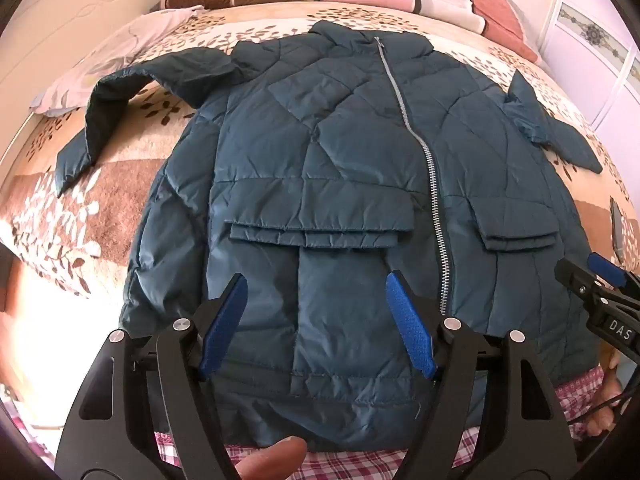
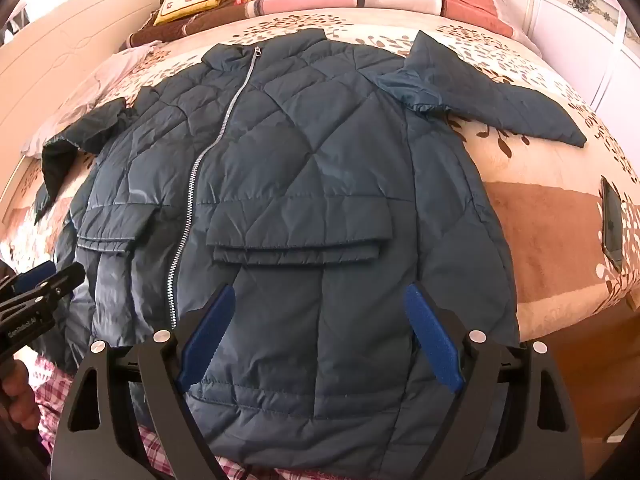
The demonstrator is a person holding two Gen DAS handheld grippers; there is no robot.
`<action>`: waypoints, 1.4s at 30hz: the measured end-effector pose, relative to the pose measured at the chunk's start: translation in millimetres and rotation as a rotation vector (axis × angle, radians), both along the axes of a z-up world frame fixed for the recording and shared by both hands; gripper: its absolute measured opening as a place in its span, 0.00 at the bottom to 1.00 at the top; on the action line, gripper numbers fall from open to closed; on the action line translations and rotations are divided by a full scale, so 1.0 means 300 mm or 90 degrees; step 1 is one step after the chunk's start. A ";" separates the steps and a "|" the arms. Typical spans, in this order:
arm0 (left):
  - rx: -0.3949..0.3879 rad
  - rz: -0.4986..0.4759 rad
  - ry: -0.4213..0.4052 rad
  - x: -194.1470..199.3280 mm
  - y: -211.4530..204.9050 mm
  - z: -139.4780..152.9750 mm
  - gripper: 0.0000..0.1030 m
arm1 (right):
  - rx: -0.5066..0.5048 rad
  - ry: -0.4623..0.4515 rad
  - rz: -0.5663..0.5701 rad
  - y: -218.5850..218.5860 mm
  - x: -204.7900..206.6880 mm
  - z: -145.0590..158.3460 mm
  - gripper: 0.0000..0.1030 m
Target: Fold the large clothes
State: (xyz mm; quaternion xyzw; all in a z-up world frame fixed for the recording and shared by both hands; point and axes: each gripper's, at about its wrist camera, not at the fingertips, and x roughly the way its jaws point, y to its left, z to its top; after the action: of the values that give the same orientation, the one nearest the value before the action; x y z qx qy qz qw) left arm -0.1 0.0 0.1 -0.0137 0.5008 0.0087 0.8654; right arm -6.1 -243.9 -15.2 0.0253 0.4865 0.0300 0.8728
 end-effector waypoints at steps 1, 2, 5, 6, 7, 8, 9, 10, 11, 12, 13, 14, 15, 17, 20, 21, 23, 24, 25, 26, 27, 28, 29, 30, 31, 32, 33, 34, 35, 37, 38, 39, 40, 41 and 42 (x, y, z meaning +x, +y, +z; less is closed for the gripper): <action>0.000 0.000 0.001 0.000 0.000 0.000 0.69 | 0.001 0.001 0.000 0.000 0.000 -0.001 0.82; 0.000 0.000 0.000 0.000 0.000 0.000 0.69 | 0.001 0.001 0.000 -0.001 0.000 -0.001 0.82; 0.000 0.001 0.001 0.000 0.000 0.001 0.69 | 0.001 0.002 0.000 -0.002 0.001 -0.002 0.82; 0.000 0.001 0.001 0.000 0.000 0.002 0.69 | 0.001 0.002 0.000 -0.002 0.001 -0.002 0.82; 0.000 0.001 0.001 0.000 0.000 0.002 0.69 | 0.001 0.001 0.000 -0.002 0.000 -0.003 0.82; -0.001 0.002 0.001 0.000 0.000 0.003 0.69 | 0.001 0.001 0.000 -0.002 0.000 -0.003 0.82; -0.001 0.002 0.002 0.000 -0.001 0.003 0.69 | 0.000 0.001 0.000 -0.002 0.000 -0.003 0.82; -0.001 0.002 0.002 0.001 -0.002 0.004 0.69 | 0.000 0.001 0.000 -0.002 -0.001 -0.003 0.82; -0.001 0.002 0.003 0.001 -0.003 0.005 0.69 | 0.001 0.002 0.000 -0.003 0.001 -0.004 0.82; -0.002 0.000 0.002 0.000 0.000 0.000 0.69 | 0.001 0.002 0.000 -0.003 0.001 -0.005 0.82; -0.002 0.001 0.002 0.000 0.000 0.000 0.69 | 0.001 0.003 0.000 -0.003 0.000 -0.005 0.82; -0.002 0.001 0.003 0.000 0.000 0.000 0.69 | 0.001 0.003 -0.001 -0.004 0.000 -0.006 0.82; -0.003 0.002 0.003 0.000 -0.001 0.000 0.69 | 0.001 0.003 0.000 -0.003 0.001 -0.006 0.82; -0.003 0.002 0.004 0.000 -0.003 0.001 0.69 | 0.001 0.004 0.000 -0.004 0.001 -0.007 0.82; -0.004 0.002 0.005 0.001 -0.003 -0.001 0.69 | 0.001 0.004 0.000 -0.004 0.001 -0.008 0.82; -0.004 0.002 0.005 0.000 -0.005 -0.001 0.69 | 0.001 0.004 0.000 -0.004 0.002 -0.009 0.82; -0.005 0.003 0.005 0.000 -0.002 -0.002 0.69 | 0.001 0.004 0.000 -0.004 0.002 -0.010 0.82; -0.005 0.003 0.006 -0.001 -0.003 -0.002 0.69 | 0.001 0.005 0.000 -0.005 0.003 -0.011 0.82; -0.005 0.003 0.007 -0.002 -0.005 -0.002 0.69 | 0.001 0.005 0.000 -0.005 0.004 -0.011 0.82; -0.005 0.003 0.007 -0.002 -0.007 -0.001 0.69 | 0.001 0.006 0.000 -0.005 0.004 -0.012 0.82; -0.005 0.003 0.008 -0.004 -0.009 0.000 0.69 | 0.001 0.006 -0.001 -0.005 0.005 -0.013 0.82; -0.005 0.003 0.008 -0.005 -0.012 0.000 0.69 | 0.001 0.007 -0.001 -0.005 0.005 -0.014 0.82; -0.005 0.003 0.008 -0.006 -0.015 0.001 0.69 | 0.001 0.007 -0.001 -0.005 0.005 -0.015 0.82; -0.005 0.003 0.008 -0.008 -0.018 0.002 0.69 | 0.001 0.008 -0.001 -0.006 0.004 -0.009 0.82; -0.009 0.002 0.008 -0.004 0.007 -0.015 0.69 | 0.000 0.008 -0.002 -0.010 0.006 -0.013 0.82; -0.009 0.003 0.009 -0.004 0.007 -0.015 0.69 | 0.000 0.008 -0.002 -0.011 0.005 -0.011 0.82; -0.009 0.002 0.009 -0.004 0.006 -0.016 0.69 | -0.001 0.008 -0.002 -0.010 0.004 -0.015 0.82; -0.009 0.002 0.010 -0.005 0.004 -0.018 0.69 | -0.001 0.008 -0.002 -0.011 0.004 -0.016 0.82; -0.009 0.002 0.011 -0.005 0.006 -0.018 0.69 | -0.001 0.009 -0.002 -0.011 0.004 -0.015 0.82; -0.008 0.001 0.013 -0.005 0.002 -0.019 0.69 | -0.001 0.010 -0.002 -0.012 0.006 -0.014 0.82; -0.007 0.000 0.013 -0.006 0.001 -0.020 0.69 | -0.001 0.009 -0.003 -0.012 0.004 -0.015 0.82; -0.006 0.000 0.014 -0.008 -0.001 -0.021 0.69 | 0.000 0.010 -0.003 -0.011 0.007 -0.017 0.82; -0.007 0.000 0.015 -0.002 -0.001 -0.020 0.69 | 0.000 0.010 -0.004 -0.011 0.008 -0.020 0.82; -0.006 0.000 0.015 -0.002 -0.002 -0.020 0.69 | 0.000 0.010 -0.004 -0.009 0.006 -0.021 0.82; -0.006 0.001 0.015 -0.001 -0.002 -0.020 0.69 | 0.000 0.010 -0.004 -0.014 0.003 -0.019 0.82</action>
State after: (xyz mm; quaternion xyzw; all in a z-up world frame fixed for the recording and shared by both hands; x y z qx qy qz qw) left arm -0.5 -0.5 -5.9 -0.0181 0.5112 0.0070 0.8592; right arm -5.1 -248.0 -20.8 0.0270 0.4934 0.0273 0.8689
